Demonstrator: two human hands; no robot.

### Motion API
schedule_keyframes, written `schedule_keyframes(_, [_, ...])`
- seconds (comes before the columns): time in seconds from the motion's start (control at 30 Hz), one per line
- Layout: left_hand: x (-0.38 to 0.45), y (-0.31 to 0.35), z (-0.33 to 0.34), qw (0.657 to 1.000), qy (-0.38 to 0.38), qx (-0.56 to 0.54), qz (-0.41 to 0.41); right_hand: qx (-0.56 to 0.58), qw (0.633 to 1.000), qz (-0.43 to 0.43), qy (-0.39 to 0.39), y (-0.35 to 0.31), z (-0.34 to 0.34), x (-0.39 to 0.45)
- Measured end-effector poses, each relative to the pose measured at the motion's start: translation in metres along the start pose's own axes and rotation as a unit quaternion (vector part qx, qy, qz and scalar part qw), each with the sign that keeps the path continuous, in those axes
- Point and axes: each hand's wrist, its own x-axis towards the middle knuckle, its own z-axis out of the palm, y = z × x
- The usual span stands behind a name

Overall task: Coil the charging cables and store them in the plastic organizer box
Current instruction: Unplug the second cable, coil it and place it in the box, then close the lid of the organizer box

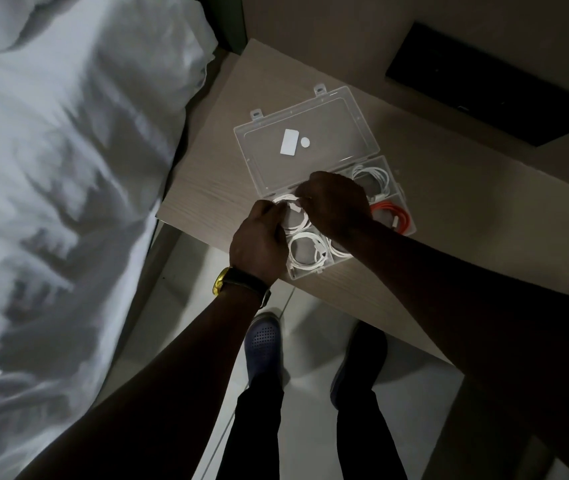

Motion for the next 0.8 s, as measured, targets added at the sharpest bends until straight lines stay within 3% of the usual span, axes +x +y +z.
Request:
schedule_keyframes(0.27, [-0.006,-0.012,-0.005,0.995,0.079,-0.062,0.022,0.047,0.994,-0.019,0.100,0.015,0.004,-0.018])
schedule_keyframes(0.33, [0.000,-0.009,-0.004,0.988,0.106,-0.105,-0.039,0.075,0.990,-0.004,0.120,0.020,-0.003,-0.018])
schedule_keyframes(0.4, [0.014,-0.009,-0.004,0.967,0.124,-0.161,-0.154,0.102,0.981,0.041,0.160,0.032,-0.014,-0.009])
schedule_keyframes(0.47, [0.035,-0.013,-0.004,0.933,0.097,-0.218,-0.268,0.084,0.970,0.121,0.191,0.050,-0.027,0.004])
schedule_keyframes(0.53, [0.055,-0.018,-0.006,0.897,0.054,-0.283,-0.334,0.139,0.954,0.222,0.146,0.071,-0.041,0.018])
schedule_keyframes(0.63, [0.070,-0.017,-0.010,0.852,0.038,-0.373,-0.365,0.359,0.886,0.291,0.039,0.087,-0.056,0.032])
schedule_keyframes(0.8, [0.058,-0.007,-0.014,0.843,0.091,-0.438,-0.297,0.611,0.739,0.263,0.102,0.089,-0.066,0.018])
